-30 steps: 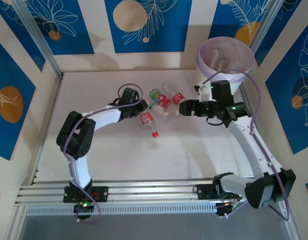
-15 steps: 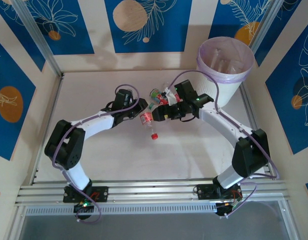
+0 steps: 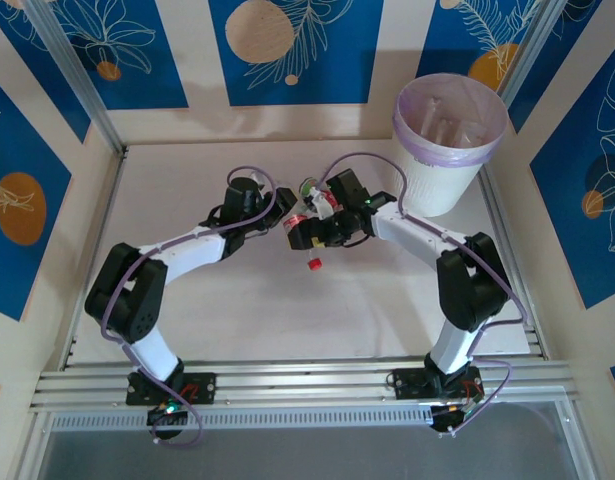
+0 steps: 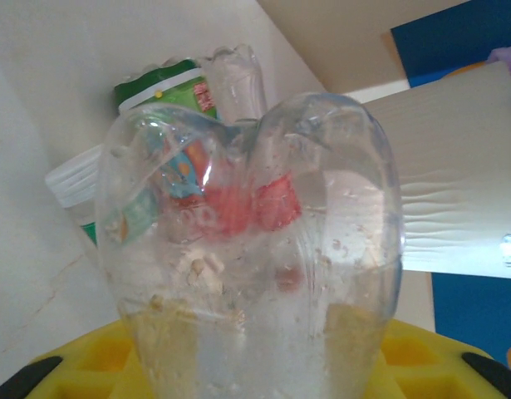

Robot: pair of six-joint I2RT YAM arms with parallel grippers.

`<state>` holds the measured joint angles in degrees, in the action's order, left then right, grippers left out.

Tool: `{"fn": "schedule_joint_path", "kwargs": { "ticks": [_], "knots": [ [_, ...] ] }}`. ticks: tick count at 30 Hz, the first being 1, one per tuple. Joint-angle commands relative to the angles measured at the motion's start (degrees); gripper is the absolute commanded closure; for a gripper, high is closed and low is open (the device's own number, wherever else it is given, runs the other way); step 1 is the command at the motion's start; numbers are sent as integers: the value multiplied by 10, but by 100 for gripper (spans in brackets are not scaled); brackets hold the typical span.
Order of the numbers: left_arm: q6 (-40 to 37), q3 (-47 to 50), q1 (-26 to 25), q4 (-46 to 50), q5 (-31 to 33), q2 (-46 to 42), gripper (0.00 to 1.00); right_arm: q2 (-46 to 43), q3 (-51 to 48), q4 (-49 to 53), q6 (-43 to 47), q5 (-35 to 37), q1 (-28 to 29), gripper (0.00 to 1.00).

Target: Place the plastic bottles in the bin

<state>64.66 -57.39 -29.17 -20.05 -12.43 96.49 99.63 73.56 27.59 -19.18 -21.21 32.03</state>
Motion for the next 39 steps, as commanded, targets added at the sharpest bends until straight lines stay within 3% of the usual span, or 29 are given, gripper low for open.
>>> {"fn": "schedule_joint_path", "kwargs": {
  "ticks": [1,8,11,13,14,20,26,39],
  "knots": [
    [10,1,-5,-43,-15,-3,100,4,15,-18,-15,-17,2,21],
    [-6,2,-5,-6,-5,-14,100,2,16,-18,-16,0,-8,36],
    [-12,4,-5,6,-1,-19,97,0,16,-17,-15,5,-11,41],
    [-13,7,-5,8,2,-22,89,-2,16,-17,-15,8,-12,44],
    [-14,9,-6,8,3,-24,81,-2,16,-16,-15,9,-13,45],
    [-22,20,-3,24,13,-42,1,0,25,-8,-9,18,-15,46],
    [2,73,21,-11,-1,-65,0,2,43,15,7,34,-20,48],
    [-32,110,24,96,43,-110,4,-5,219,154,118,169,-47,52]
  ]
}}
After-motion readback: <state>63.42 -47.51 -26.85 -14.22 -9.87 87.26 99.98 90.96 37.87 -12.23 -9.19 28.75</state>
